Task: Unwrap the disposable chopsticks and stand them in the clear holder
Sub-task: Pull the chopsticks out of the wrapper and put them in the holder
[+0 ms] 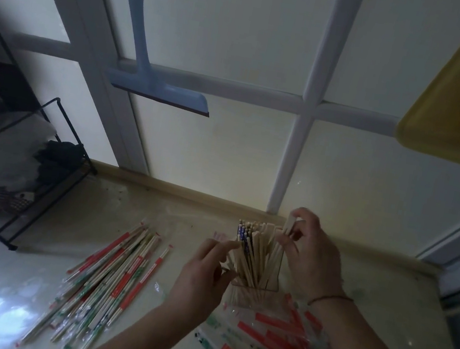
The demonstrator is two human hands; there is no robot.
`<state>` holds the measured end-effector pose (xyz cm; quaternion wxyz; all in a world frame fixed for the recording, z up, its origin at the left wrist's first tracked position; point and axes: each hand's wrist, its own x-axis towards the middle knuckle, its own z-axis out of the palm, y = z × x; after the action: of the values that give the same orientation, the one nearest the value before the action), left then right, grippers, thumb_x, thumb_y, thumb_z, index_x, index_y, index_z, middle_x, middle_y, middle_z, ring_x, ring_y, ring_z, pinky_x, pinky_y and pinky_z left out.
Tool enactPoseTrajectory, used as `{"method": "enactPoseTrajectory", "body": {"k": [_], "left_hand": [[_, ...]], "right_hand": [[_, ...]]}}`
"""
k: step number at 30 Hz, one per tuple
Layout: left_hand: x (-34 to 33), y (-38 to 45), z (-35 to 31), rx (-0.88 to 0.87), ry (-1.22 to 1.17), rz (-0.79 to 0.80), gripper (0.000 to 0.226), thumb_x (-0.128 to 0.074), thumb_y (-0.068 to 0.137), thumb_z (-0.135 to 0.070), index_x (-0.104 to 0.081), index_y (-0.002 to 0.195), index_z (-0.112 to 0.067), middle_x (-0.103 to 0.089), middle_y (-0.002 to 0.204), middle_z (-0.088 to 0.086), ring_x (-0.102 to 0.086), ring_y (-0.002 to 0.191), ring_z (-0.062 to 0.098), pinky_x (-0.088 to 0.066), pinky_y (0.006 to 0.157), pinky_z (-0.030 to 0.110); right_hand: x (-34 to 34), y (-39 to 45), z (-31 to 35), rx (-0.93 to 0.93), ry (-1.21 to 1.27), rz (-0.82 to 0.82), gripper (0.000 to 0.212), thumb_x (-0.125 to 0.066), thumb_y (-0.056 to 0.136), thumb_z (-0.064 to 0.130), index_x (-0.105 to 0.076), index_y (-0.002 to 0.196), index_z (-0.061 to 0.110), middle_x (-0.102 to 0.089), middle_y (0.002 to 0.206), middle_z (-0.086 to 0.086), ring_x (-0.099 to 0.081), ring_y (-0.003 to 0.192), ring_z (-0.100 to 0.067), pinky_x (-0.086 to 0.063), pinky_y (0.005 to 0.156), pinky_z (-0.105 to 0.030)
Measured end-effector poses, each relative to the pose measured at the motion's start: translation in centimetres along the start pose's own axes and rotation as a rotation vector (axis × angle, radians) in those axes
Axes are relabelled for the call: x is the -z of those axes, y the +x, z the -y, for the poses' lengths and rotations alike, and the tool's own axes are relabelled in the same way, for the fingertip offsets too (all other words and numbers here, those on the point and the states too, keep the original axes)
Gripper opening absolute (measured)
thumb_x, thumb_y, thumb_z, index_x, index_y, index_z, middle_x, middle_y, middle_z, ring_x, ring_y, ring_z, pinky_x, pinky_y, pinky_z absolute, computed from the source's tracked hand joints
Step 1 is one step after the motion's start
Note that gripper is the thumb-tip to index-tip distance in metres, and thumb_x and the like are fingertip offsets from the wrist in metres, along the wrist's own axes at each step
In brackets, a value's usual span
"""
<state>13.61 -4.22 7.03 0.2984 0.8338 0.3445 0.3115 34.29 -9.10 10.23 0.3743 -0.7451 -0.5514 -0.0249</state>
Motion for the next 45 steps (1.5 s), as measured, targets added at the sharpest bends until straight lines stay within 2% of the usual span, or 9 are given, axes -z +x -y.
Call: {"method": "enactPoseTrajectory", "body": {"k": [5,12,16,19,24,29,36,41,45], "left_hand": [[-1.0,1.4,-0.3,0.02,-0.12,-0.074,0.051,-0.075,0.08,-0.001,-0.058,0.12,-0.027,-0.049,0.1,-0.023,-0.056,0.087,0.0,-0.056,0.074,0.018],[-1.1,0.4,0.0,0.116,-0.319,-0.049,0.052,-0.079,0.078,-0.006,-0.053,0.117,-0.029,-0.056,0.102,-0.006,-0.062,0.092,0.004,-0.057,0.079,0.02],[0.5,-3.0,3.8,0.086,-0.118,-0.049,0.034,-0.071,0.083,-0.042,-0.049,0.104,-0.027,-0.053,0.099,-0.012,-0.056,0.086,0.0,-0.05,0.071,0.015],[2.4,-5.8,9.4,0.137,0.245,-0.062,0.022,-0.075,0.077,-0.038,-0.056,0.085,-0.029,-0.056,0.085,-0.016,-0.056,0.074,0.004,-0.048,0.057,0.021],[5.2,-9.9,16.7,0.446,0.656,0.14,0.019,-0.077,0.065,-0.035,-0.065,0.07,-0.022,-0.067,0.069,-0.003,-0.066,0.064,0.026,-0.047,0.045,0.03],[5.7,-9.7,17.0,0.489,0.772,0.254,0.032,-0.042,0.091,-0.042,-0.065,0.098,-0.021,-0.069,0.101,-0.004,-0.06,0.102,0.022,-0.048,0.075,0.033],[6.4,-9.2,17.2,0.501,0.732,0.313,0.032,-0.04,0.088,-0.039,-0.062,0.104,-0.023,-0.065,0.108,-0.005,-0.054,0.107,0.02,-0.043,0.083,0.033],[8.1,-10.4,16.4,0.279,0.607,0.223,0.011,-0.066,0.074,-0.024,-0.056,0.079,-0.026,-0.064,0.073,-0.008,-0.061,0.068,0.024,-0.044,0.061,0.036],[11.4,-10.1,15.6,0.179,0.473,0.076,0.003,-0.066,0.078,-0.028,-0.062,0.078,-0.029,-0.065,0.067,-0.013,-0.063,0.064,0.017,-0.046,0.059,0.032]], "right_hand": [[-1.4,-2.0,-2.0,0.188,-0.141,-0.013,0.034,-0.075,0.078,0.016,-0.069,0.112,0.018,-0.057,0.117,0.0,-0.05,0.111,-0.022,-0.05,0.09,-0.032],[-1.1,-3.8,-1.7,0.125,-0.127,-0.016,0.047,-0.048,0.089,0.036,-0.052,0.132,0.02,-0.047,0.129,-0.001,-0.045,0.118,-0.024,-0.044,0.094,-0.031],[-1.0,-5.5,0.5,0.128,-0.051,-0.238,0.041,-0.055,0.085,0.026,-0.06,0.12,0.004,-0.052,0.116,-0.017,-0.05,0.108,-0.034,-0.037,0.1,-0.029],[-1.3,-7.2,3.0,0.307,0.007,-0.33,0.033,-0.062,0.079,0.015,-0.058,0.11,0.005,-0.053,0.104,-0.018,-0.054,0.096,-0.034,-0.041,0.096,-0.033],[-3.7,-8.7,6.9,0.437,0.076,-0.264,0.026,-0.062,0.081,0.017,-0.061,0.106,0.011,-0.053,0.104,-0.01,-0.055,0.092,-0.026,-0.046,0.088,-0.034],[-5.8,-9.9,9.5,0.43,0.077,-0.178,0.017,-0.064,0.081,0.016,-0.075,0.093,0.01,-0.059,0.099,-0.013,-0.06,0.091,-0.028,-0.048,0.087,-0.035],[-6.4,-10.5,11.9,0.46,0.089,-0.138,0.025,-0.066,0.076,0.012,-0.065,0.1,0.018,-0.055,0.105,-0.005,-0.056,0.094,-0.019,-0.044,0.094,-0.029],[-7.0,-10.9,11.8,0.448,0.022,0.023,0.023,-0.063,0.08,0.015,-0.07,0.102,0.017,-0.065,0.108,-0.005,-0.06,0.098,-0.025,-0.045,0.094,-0.035],[-7.6,-11.3,10.4,0.396,-0.067,0.244,0.03,-0.055,0.088,0.03,-0.063,0.117,0.023,-0.058,0.125,0.006,-0.055,0.114,-0.022,-0.039,0.101,-0.036]]}}
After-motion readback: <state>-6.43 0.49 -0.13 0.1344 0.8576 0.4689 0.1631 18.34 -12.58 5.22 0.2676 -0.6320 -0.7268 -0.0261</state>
